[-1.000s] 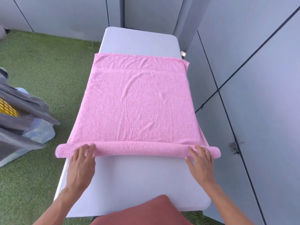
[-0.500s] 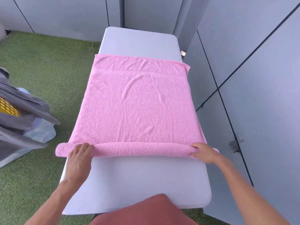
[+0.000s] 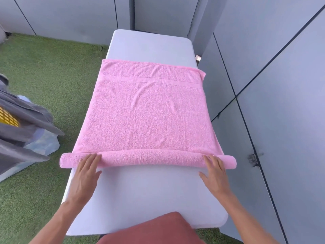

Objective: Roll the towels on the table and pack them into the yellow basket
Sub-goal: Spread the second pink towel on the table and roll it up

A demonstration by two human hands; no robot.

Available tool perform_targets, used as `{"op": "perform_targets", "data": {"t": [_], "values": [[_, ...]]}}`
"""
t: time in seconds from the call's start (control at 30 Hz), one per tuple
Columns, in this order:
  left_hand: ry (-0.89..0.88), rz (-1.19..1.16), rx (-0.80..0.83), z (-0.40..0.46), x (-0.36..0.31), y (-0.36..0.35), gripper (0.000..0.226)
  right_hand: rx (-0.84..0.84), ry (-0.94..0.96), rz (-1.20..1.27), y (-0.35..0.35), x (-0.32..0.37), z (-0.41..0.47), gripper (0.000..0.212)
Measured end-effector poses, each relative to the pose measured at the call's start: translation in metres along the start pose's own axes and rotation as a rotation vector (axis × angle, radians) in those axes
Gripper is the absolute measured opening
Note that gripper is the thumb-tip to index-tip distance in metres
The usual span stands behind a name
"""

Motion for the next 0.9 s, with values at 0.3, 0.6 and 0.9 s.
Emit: {"op": "perform_targets", "data": {"t": [0.3, 0.6, 0.9], "values": [[0.13, 0.011, 0.227, 0.034, 0.014, -0.012, 0.026, 0.278, -0.074, 0.064, -0.008, -0.012, 0.033, 0.03], [0.316, -0.176, 0.214, 0.05, 0.033, 0.013, 0.029, 0.268, -0.483, 0.545, -0.001, -0.038, 0.03, 0.032], [-0.102, 0.01, -0.058, 0.005, -0.006, 0.005, 0.055, -0.013, -0.029, -0.068, -0.002, -0.001, -0.01, 0.064]]}}
Point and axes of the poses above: each hand's wrist, its own z-axis towards the middle knuckle, its own y-axis out of the back of the hand, x = y × z, the point moved 10 cm from there along z, towards the middle knuckle, and after that the axes turned 14 degrees about -x, right-handed, at the moved point
